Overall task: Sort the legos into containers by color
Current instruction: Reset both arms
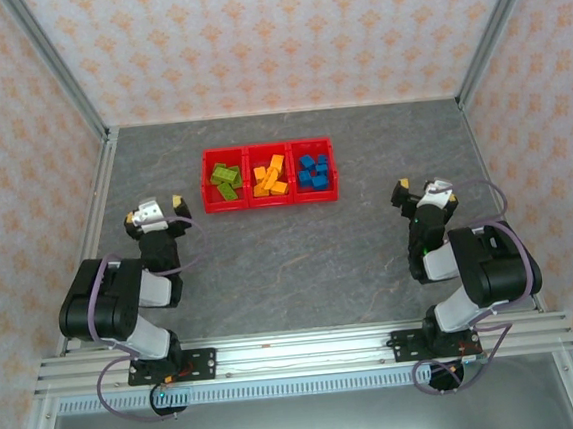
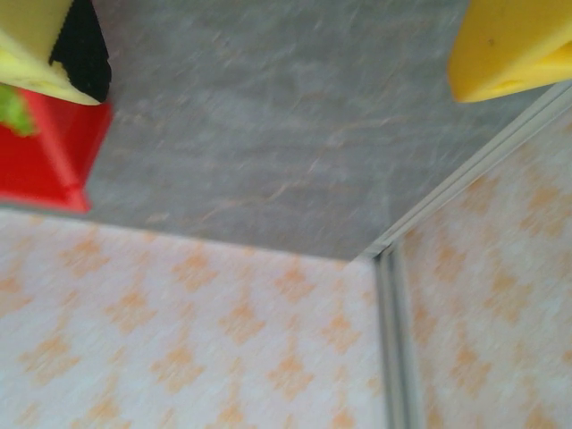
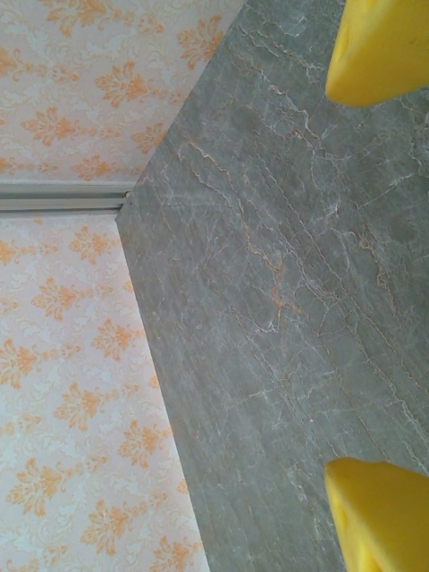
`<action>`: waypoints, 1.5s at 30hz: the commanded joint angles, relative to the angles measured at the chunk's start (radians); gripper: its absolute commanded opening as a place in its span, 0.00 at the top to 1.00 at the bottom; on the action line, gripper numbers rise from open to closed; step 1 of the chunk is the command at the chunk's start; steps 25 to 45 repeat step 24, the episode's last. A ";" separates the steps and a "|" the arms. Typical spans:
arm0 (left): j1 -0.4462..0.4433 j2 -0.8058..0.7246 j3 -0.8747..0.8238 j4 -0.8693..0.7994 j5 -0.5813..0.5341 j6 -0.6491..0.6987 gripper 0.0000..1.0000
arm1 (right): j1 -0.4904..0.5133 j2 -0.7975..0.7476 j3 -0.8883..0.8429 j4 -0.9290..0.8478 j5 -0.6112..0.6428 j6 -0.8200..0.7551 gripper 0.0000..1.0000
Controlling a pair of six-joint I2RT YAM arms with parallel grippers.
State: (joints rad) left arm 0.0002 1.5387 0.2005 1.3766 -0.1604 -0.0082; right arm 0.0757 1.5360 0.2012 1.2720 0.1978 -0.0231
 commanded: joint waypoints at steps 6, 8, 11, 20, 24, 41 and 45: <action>-0.009 -0.004 -0.022 0.015 -0.013 -0.041 0.01 | 0.006 -0.014 0.009 0.010 0.006 0.008 0.00; -0.010 -0.002 -0.009 -0.013 0.010 -0.032 0.01 | 0.006 -0.014 0.007 0.008 0.006 0.008 0.00; -0.010 -0.001 0.009 -0.042 0.022 -0.025 0.01 | 0.006 -0.014 0.008 0.009 0.006 0.008 0.00; -0.009 -0.004 0.009 -0.045 0.024 -0.024 0.00 | -0.004 -0.009 0.018 -0.009 -0.025 0.007 0.00; -0.009 -0.002 0.008 -0.045 0.024 -0.025 0.01 | -0.004 -0.016 0.010 0.003 -0.035 0.002 0.00; -0.009 -0.002 0.008 -0.045 0.024 -0.025 0.01 | -0.004 -0.016 0.010 0.003 -0.035 0.002 0.00; -0.009 -0.002 0.008 -0.045 0.024 -0.025 0.01 | -0.004 -0.016 0.010 0.003 -0.035 0.002 0.00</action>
